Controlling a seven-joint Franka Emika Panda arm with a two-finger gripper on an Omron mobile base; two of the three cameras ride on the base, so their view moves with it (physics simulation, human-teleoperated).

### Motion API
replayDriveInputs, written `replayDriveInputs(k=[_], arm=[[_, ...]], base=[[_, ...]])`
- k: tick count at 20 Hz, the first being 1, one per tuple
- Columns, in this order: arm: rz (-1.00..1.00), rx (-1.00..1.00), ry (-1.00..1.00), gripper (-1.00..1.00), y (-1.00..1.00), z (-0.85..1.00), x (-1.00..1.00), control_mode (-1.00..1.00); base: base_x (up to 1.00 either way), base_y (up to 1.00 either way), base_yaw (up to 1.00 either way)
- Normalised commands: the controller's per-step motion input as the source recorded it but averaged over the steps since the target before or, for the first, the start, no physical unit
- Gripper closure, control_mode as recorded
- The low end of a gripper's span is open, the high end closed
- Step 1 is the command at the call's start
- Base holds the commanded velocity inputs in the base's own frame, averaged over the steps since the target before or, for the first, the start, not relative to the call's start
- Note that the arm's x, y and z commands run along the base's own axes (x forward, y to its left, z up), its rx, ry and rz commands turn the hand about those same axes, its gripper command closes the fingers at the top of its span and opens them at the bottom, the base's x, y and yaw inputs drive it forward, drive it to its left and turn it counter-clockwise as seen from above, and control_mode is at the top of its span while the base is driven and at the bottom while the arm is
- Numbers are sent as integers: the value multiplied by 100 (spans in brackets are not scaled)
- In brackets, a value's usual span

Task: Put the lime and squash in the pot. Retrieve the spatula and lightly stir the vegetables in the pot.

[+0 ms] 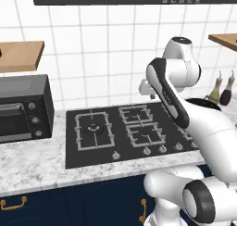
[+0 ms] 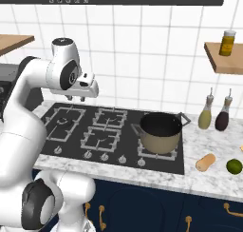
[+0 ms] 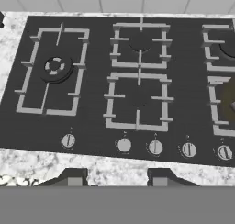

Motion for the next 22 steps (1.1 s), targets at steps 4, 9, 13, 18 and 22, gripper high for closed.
replayDriveInputs(k=[4,9,13,18,22], arm=[[-3,0,0,-100,-22,-16,-52,-100],[-8,0,3,-100,-27,-35,-48,-100],[-8,0,3,-100,-11,-26,-11,-100],[-3,0,0,-100,-6,-2,0,100],[0,0,0,-100,0,0,0,100]], base=[[0,0,0],[0,0,0],[0,0,0],[0,-46,-3],[0,-100,-2]])
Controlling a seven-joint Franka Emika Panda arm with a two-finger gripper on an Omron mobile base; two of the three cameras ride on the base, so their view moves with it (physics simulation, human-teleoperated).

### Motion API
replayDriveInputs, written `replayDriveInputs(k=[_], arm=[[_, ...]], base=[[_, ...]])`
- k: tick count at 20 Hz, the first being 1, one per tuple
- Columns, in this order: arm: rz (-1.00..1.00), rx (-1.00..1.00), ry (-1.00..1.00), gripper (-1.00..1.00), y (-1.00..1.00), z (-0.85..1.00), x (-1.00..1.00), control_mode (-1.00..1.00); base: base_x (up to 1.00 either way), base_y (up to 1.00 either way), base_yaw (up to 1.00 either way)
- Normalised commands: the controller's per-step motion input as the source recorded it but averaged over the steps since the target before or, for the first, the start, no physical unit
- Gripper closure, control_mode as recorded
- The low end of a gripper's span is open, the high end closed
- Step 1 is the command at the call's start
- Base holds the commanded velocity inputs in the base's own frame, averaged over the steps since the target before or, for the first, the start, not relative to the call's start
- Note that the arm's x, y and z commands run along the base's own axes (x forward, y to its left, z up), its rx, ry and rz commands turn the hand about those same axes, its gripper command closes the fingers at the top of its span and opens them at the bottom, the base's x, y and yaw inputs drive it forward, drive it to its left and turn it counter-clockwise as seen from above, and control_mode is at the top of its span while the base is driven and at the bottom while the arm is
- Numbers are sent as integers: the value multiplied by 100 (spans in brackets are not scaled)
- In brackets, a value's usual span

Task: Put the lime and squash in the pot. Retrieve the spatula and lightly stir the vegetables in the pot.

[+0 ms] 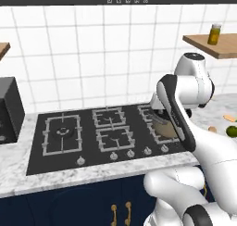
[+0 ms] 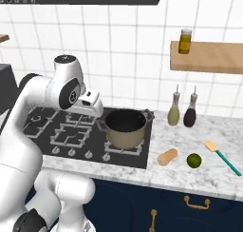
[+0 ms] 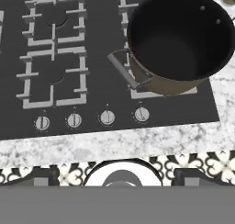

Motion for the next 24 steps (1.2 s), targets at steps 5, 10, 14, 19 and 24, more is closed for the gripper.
replayDriveInputs(k=[5,10,14,19,24], arm=[[0,0,0,-100,0,0,0,100],[0,0,0,-100,0,0,0,100],[0,0,-1,-100,-1,0,29,-100],[-24,5,0,-100,-47,-10,90,-100],[-46,6,34,-100,-48,-83,47,-100]], base=[[0,-93,0],[3,-70,0],[4,-9,0],[0,0,0],[0,0,0]])
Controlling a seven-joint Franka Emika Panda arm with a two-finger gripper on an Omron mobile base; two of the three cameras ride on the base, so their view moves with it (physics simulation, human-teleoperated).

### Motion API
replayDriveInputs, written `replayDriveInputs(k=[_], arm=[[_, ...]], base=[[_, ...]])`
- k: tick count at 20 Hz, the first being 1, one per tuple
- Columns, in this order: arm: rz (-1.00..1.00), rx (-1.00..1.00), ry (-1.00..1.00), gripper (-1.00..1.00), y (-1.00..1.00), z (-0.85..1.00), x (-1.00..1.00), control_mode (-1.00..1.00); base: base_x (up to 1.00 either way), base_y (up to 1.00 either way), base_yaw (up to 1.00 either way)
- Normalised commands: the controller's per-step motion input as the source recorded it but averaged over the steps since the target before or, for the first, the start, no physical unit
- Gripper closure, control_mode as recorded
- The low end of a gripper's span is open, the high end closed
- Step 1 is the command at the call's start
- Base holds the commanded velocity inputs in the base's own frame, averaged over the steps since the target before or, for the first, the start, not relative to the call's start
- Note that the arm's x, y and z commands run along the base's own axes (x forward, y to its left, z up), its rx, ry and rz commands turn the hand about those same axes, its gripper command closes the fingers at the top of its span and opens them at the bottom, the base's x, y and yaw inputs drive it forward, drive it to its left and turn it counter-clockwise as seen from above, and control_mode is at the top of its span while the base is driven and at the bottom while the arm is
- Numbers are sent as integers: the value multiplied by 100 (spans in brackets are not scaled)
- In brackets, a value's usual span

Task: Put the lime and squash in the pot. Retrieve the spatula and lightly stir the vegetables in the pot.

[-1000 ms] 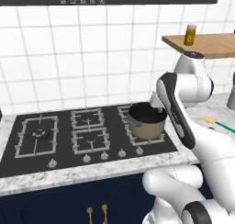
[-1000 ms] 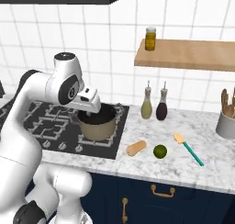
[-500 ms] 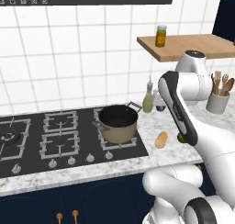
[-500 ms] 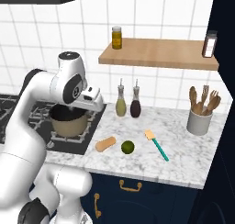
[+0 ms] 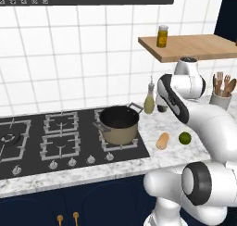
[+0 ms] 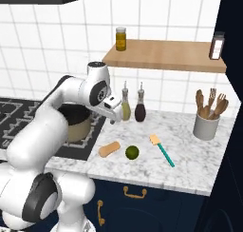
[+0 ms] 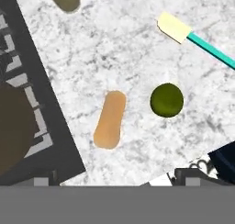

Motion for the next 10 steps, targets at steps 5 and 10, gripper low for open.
replayDriveInputs(k=[5,10], arm=[[-16,14,36,-100,-78,-63,3,-100],[1,4,31,-100,-59,-57,0,-100]], base=[[0,0,0],[0,0,0]])
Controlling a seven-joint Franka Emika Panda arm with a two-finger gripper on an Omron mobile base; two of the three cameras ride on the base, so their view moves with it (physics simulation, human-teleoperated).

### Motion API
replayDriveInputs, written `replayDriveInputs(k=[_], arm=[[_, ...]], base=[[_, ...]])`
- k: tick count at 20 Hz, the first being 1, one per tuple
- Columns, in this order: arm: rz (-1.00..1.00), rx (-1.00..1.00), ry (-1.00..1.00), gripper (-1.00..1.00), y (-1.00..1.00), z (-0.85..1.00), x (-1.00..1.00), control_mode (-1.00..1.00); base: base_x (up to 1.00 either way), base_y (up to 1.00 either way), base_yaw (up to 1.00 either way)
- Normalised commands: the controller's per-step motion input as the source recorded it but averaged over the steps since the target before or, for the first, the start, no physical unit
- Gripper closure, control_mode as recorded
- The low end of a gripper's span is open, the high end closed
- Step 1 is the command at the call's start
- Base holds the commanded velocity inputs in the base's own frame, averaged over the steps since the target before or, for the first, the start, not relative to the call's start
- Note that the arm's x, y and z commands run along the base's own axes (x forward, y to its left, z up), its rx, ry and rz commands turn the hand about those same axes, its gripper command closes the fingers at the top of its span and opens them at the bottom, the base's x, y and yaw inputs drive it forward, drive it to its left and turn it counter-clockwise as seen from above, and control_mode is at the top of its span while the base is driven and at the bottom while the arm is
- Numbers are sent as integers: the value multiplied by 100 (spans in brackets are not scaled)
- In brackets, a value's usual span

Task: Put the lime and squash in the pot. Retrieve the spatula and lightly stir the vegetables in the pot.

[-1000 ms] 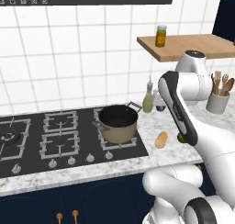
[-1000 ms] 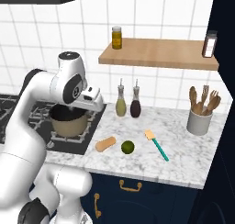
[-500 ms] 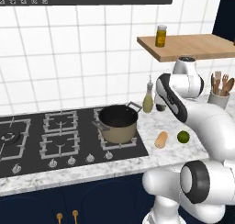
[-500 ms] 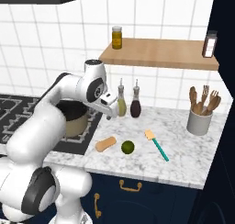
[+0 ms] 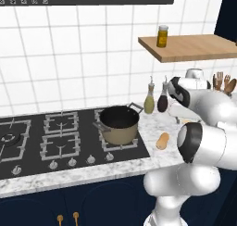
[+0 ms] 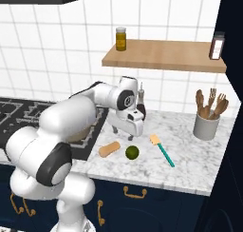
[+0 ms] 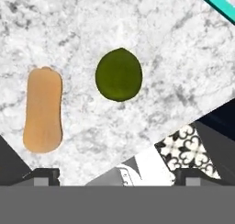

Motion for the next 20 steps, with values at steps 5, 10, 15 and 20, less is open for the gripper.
replayDriveInputs(k=[5,10,15,20], arm=[[4,0,17,-100,-24,-66,0,-100],[13,0,-3,-100,-4,-64,10,-100],[14,0,-11,-100,-6,-41,39,-100],[8,0,-5,-100,-19,-34,6,-100]], base=[[0,0,0],[0,0,0],[0,0,0],[0,0,0]])
